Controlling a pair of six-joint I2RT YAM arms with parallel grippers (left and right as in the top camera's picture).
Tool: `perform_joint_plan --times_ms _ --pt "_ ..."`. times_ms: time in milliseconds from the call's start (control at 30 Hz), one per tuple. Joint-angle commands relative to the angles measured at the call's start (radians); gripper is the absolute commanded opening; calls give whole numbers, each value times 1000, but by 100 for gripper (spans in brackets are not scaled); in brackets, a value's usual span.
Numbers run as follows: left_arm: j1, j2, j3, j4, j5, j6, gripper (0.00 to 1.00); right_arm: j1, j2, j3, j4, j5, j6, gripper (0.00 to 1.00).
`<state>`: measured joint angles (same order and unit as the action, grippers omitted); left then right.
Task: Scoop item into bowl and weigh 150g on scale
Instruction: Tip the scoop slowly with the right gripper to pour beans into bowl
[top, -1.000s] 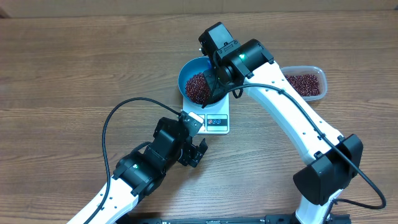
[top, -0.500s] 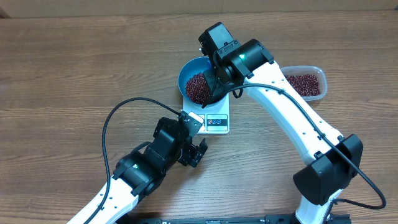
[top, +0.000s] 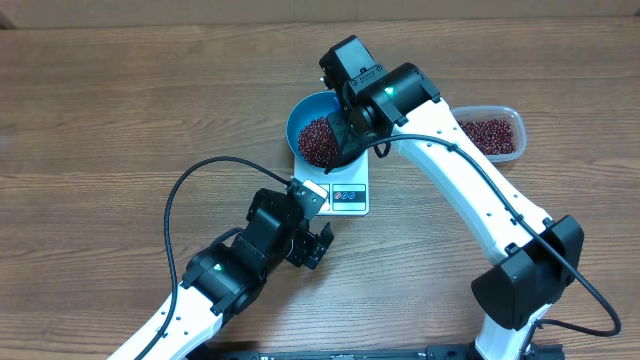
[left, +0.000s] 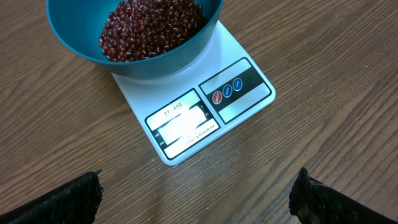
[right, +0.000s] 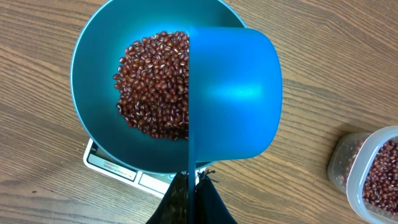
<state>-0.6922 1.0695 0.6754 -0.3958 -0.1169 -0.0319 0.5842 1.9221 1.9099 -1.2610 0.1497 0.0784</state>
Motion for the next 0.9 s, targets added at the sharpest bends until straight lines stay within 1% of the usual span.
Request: perform_joint_plan --times_ms 0,233,867 --pt "-2 -10 -7 0 -14 -20 100 4 -3 37 4 19 0 4" --pt "-2 -10 -7 0 -14 -20 100 4 -3 37 4 45 -1 4" --pt "-2 -10 -7 0 -14 -20 100 4 -3 36 1 32 1 4"
